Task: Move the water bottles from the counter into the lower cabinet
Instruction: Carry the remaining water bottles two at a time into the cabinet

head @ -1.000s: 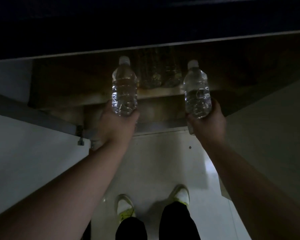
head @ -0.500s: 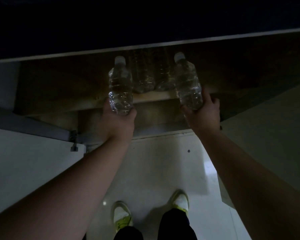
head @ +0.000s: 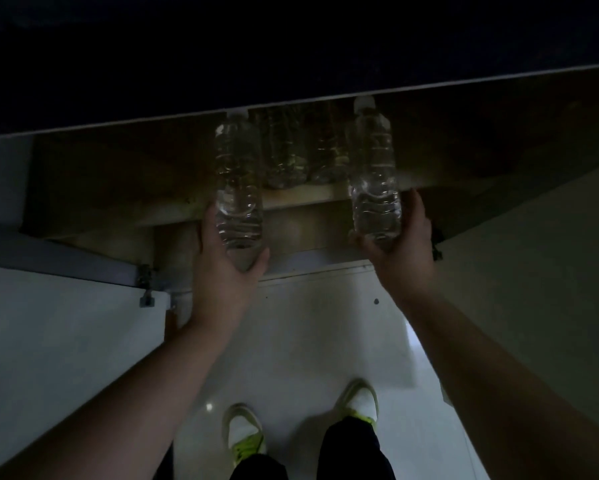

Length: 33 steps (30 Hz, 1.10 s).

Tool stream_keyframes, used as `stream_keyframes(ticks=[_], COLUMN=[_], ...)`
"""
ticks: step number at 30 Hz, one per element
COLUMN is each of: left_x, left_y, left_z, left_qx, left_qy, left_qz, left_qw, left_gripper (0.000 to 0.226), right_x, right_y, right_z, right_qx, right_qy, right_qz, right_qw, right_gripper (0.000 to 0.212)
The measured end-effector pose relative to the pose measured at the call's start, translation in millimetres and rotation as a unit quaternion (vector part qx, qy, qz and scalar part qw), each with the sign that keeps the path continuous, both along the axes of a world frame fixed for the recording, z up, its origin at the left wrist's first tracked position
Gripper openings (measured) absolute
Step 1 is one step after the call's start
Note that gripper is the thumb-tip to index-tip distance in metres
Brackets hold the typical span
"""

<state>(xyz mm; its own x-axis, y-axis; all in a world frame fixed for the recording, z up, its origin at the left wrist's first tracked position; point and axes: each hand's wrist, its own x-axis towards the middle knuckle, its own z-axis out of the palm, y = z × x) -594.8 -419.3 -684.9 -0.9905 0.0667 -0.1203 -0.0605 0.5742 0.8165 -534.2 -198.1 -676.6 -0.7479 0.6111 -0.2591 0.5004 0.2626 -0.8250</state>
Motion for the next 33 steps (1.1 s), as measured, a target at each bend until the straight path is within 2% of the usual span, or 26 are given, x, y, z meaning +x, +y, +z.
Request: stream_keyframes(ticks=[2,5,9,14,20,26,33], left_x=[1.2,-7.5,-23.0,-47.1,-72.4,-87.3,-92.7], left_y=[-3.2,-2.9,-8.6,-9.2,-4.9,-1.0,6.7], left_z=[-2.8,-1.2,-2.1,-7.0,-16.6,-19.4,-19.0], left_qx=[-0.021,-0.064,-0.059,-0.106,-0.14,-0.168,-0.172], left_qy=[0.022,0.033,0.042,0.093,0.112,0.135,0.162], left_qz=[-0.005,0.002,-0.032,-0.052,-0.05,-0.046,-0.028], left_qw=[1.0,0.997,0.997,0.989,0.983,0.975,0.971], left_gripper=[0.083,0.073,0.059,0.045,0.048,0.055,0.058], right_x=[3.6,0.7,-9.4,-23.4,-46.2,-65.2,-83.7], right_y=[-7.8,-11.1,-2.1,1.8,6.9,13.3,29.8], right_z=[-2.4,-4.9,-7.0,-6.5,-12.8,-17.5,-24.9], right_qx=[0.049,0.087,0.081,0.046,0.056,0.081,0.192], right_qy=[0.01,0.017,0.035,0.054,0.049,0.05,0.002], right_qz=[-0.009,-0.011,-0.009,-0.023,-0.028,-0.011,0.072], right_qw=[0.999,0.996,0.996,0.997,0.997,0.995,0.979], right_gripper=[0.089,0.083,0.082,0.072,0.062,0.064,0.053])
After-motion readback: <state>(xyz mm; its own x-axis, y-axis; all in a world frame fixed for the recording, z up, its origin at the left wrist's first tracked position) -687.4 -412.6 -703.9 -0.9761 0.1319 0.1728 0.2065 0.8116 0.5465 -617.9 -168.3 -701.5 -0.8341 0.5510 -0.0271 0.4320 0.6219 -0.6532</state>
